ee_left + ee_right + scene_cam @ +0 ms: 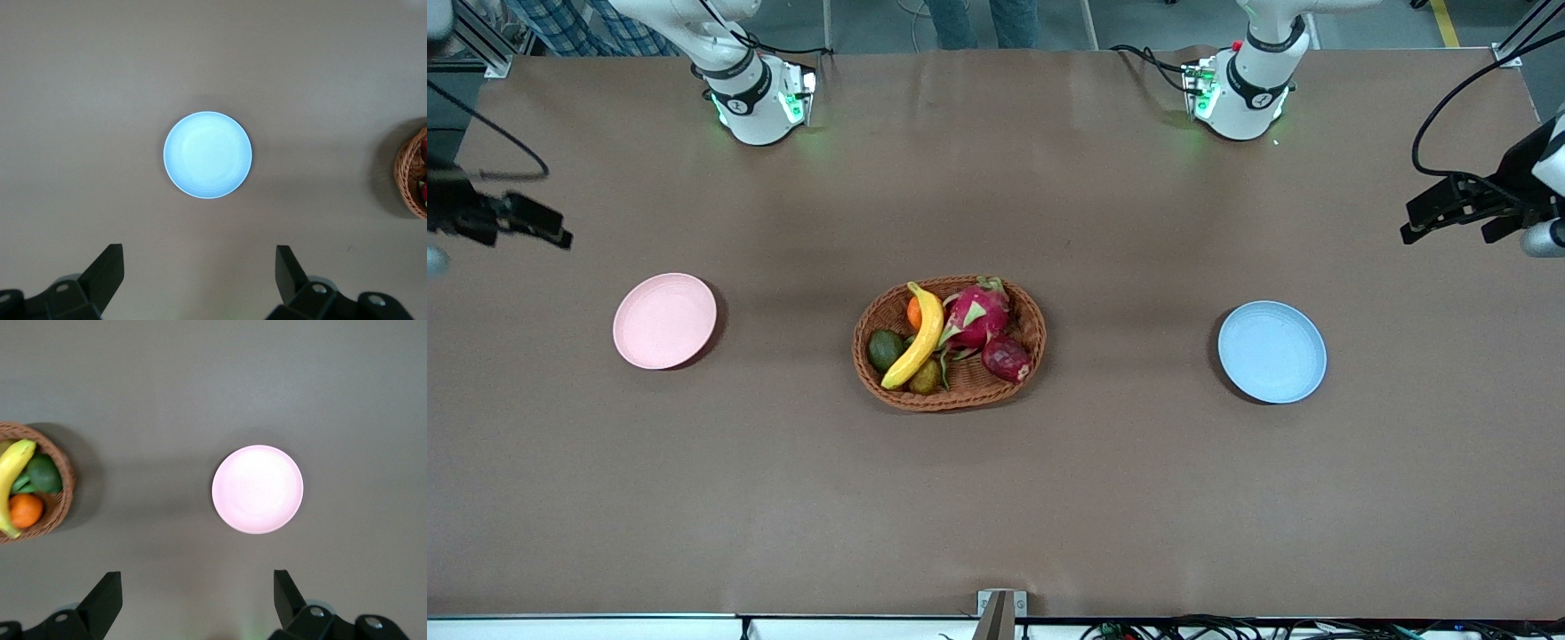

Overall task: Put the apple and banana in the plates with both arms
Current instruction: 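Move both grippers from rest toward the fruit basket, then grasp the banana with the right gripper while the left gripper grasps the apple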

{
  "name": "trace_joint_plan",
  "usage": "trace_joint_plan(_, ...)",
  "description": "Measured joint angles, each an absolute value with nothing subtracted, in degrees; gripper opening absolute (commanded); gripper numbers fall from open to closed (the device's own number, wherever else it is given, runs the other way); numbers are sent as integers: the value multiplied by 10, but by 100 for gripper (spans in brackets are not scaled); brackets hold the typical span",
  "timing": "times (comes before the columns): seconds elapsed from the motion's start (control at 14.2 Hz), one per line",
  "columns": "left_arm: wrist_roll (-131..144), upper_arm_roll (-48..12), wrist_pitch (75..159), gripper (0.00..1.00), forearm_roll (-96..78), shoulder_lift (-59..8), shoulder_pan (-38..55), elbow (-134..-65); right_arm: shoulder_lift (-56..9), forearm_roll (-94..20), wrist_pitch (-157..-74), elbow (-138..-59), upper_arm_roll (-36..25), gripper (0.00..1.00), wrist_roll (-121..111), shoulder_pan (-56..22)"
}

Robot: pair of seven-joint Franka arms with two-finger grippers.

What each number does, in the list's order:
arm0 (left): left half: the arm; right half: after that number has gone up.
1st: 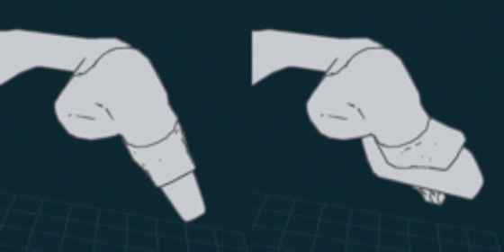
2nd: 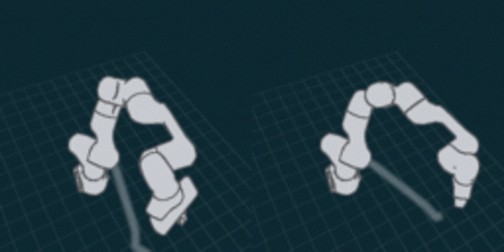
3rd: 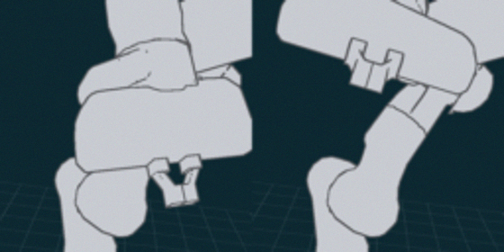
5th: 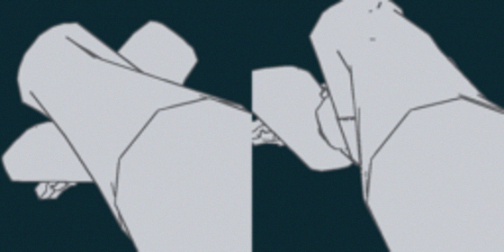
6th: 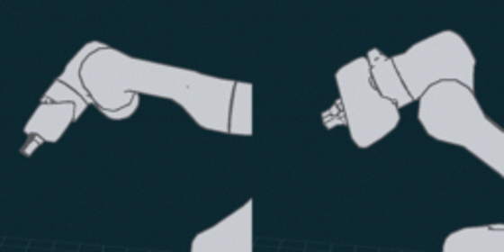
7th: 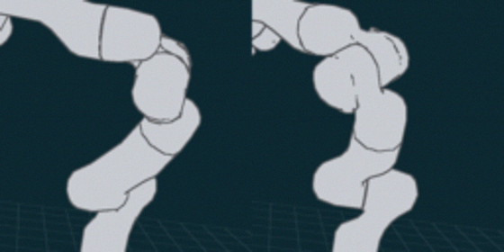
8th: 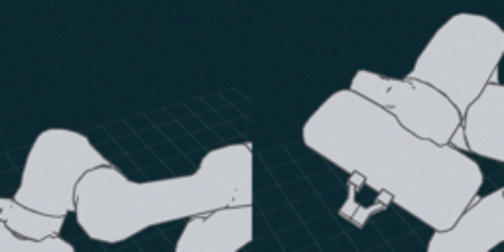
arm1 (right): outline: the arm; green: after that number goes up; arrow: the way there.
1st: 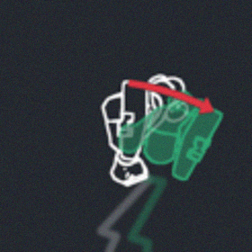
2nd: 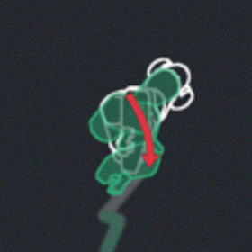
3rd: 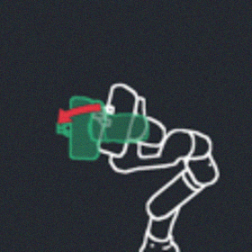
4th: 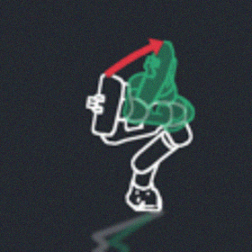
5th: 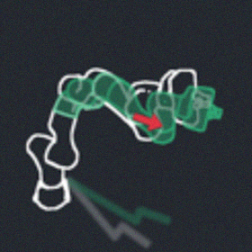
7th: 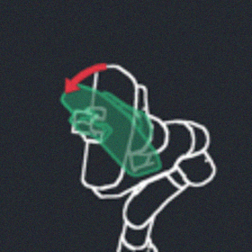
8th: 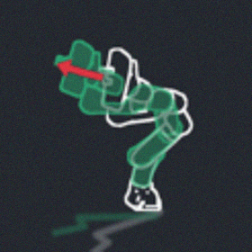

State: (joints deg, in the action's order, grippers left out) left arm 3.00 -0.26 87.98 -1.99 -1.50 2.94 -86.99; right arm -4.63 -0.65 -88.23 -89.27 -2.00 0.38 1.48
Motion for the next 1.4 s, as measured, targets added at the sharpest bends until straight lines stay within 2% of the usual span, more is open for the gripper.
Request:
trace_joint_plan(0.21,63,-45,883,100,-23,-44,36,-871,-99,-6,-916,-887,-20,100,-3,23)
trace_joint_plan(0.49,220,-114,949,100,-23,-116,78,-873,-100,-9,-915,-886,-11,100,112,-5)
trace_joint_plan(0.84,414,-119,1073,100,-23,-197,171,-869,-128,-29,-960,-900,-5,100,358,-101)
trace_joint_plan(1.12,601,-117,1141,100,-23,-285,239,-821,-156,-74,-984,-904,-5,100,460,-153)
trace_joint_plan(1.4,779,-116,1224,100,-23,-361,272,-784,-179,-94,-1087,-947,-4,100,555,-212)
